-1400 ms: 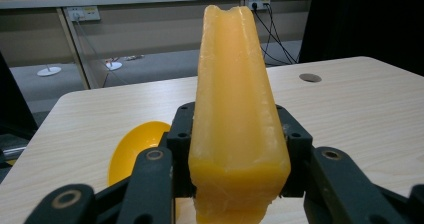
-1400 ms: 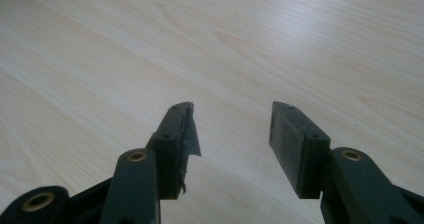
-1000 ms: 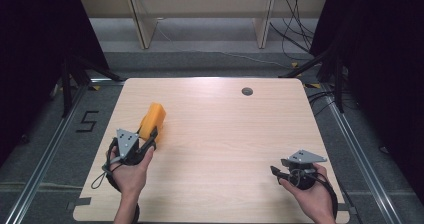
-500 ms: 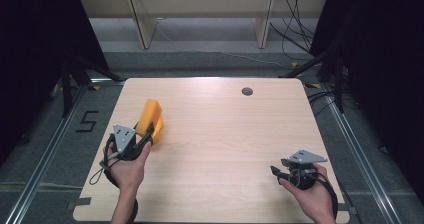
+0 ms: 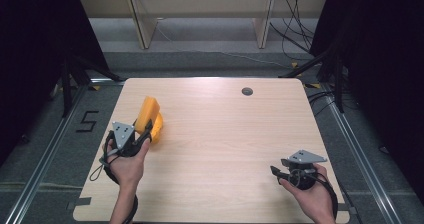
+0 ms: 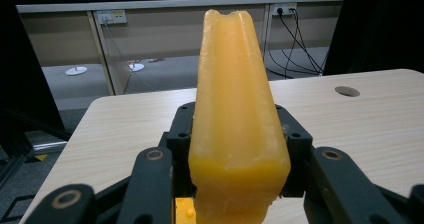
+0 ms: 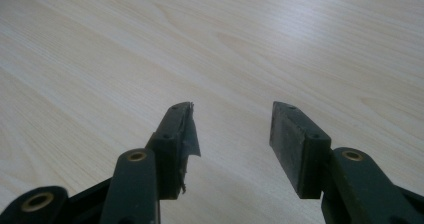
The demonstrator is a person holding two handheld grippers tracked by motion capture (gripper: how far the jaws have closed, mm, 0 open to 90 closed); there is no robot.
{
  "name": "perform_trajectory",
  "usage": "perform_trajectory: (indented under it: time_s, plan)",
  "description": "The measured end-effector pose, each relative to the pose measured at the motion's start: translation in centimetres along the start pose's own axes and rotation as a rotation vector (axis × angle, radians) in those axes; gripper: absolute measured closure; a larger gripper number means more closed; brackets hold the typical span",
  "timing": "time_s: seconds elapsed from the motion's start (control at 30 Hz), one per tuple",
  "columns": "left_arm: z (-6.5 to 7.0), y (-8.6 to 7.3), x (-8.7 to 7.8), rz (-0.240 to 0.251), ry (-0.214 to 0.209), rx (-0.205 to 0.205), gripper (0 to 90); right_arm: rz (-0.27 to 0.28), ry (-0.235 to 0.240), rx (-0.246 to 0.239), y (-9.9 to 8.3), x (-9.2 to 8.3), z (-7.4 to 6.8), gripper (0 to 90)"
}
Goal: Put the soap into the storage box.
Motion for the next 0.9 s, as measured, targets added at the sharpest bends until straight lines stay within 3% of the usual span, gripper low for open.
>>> perform_trajectory:
  time_s: [0.43, 0.67, 0.83, 0.9]
  plan:
    - [-0.7, -0.2, 0.9, -0.013, 0.032, -0.007, 60.5, -0.001, 0.001, -0.001, 0.0, 0.0, 0.0, 51.6]
    - [-1.2, -0.5, 1.4, -0.024, 0.064, -0.032, 60.5, 0.005, 0.002, 0.008, 0.0, 0.1, -0.1, 51.5]
    - [-1.5, -1.0, 2.2, -0.042, 0.086, -0.039, 60.5, 0.005, -0.013, -0.014, 0.0, 0.1, 0.1, 51.4]
    - [-1.6, -1.2, 2.6, -0.047, 0.089, -0.041, 60.5, -0.002, -0.002, 0.011, 0.0, 0.0, -0.1, 51.4]
Point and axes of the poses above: each handheld gripper's, and its own axes: x roughly forward along the jaws, y roughly out of its top, z roughly to its right, the point moved 7 cm from there along x, roughly forward along the jaws, and after that the axes turned 9 degrees about -z, right-handed, at the moved point
